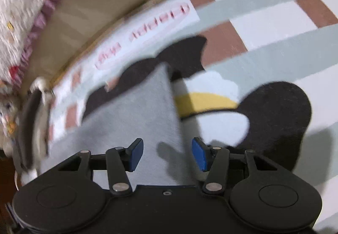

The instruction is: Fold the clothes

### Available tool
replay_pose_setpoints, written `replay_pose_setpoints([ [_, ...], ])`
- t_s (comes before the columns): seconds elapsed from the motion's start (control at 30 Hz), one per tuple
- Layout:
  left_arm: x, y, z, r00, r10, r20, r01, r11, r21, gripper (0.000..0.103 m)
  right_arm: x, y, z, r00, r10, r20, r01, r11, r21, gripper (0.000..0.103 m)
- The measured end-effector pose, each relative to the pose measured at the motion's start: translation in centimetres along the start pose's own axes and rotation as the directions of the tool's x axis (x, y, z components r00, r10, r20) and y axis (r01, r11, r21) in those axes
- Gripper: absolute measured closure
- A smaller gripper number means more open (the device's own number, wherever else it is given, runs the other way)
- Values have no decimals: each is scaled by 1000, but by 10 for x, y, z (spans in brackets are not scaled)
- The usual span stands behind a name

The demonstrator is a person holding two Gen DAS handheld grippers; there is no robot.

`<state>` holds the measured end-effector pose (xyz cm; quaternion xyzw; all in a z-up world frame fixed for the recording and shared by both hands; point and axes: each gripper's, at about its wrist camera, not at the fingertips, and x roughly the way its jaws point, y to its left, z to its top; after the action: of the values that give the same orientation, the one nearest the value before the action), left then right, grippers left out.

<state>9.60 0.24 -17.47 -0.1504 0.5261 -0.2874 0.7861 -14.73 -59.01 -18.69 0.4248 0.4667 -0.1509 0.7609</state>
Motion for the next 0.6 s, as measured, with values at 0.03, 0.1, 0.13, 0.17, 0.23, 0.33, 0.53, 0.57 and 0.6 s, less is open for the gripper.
replay_pose_setpoints([
  [0.03,0,-3,0,1000,13,-1,-13,1000,18,39,4,-5,3,998,2,-56,-2,1000,-7,46],
  [0.1,-1,-9,-4,999,45,12,-46,997,56,34,11,-14,5,985,35,-167,-36,999,-7,44],
  [0.13,-1,-12,-6,998,64,23,-65,995,76,32,15,-16,5,977,62,-206,-64,998,-3,43],
  [0.17,-2,-15,-9,996,81,35,-84,992,95,32,19,-17,3,969,88,-229,-90,996,2,42],
  [0.23,-1,-12,-12,998,56,23,-57,997,60,32,28,-20,0,951,140,-275,-141,990,14,40],
  [0.33,0,-1,-13,999,-34,-14,33,998,-51,31,40,-24,-5,919,216,-329,-213,976,46,25],
  [0.53,4,2,-17,992,-116,-56,111,989,-94,33,42,-21,-15,903,277,-327,-269,960,71,32],
  [0.57,4,-5,-17,995,-85,-55,82,995,-49,39,43,-16,-17,909,258,-327,-260,965,38,38],
  [0.6,4,-13,-19,998,-45,-53,45,999,1,53,44,-10,-18,915,239,-326,-251,968,5,43],
])
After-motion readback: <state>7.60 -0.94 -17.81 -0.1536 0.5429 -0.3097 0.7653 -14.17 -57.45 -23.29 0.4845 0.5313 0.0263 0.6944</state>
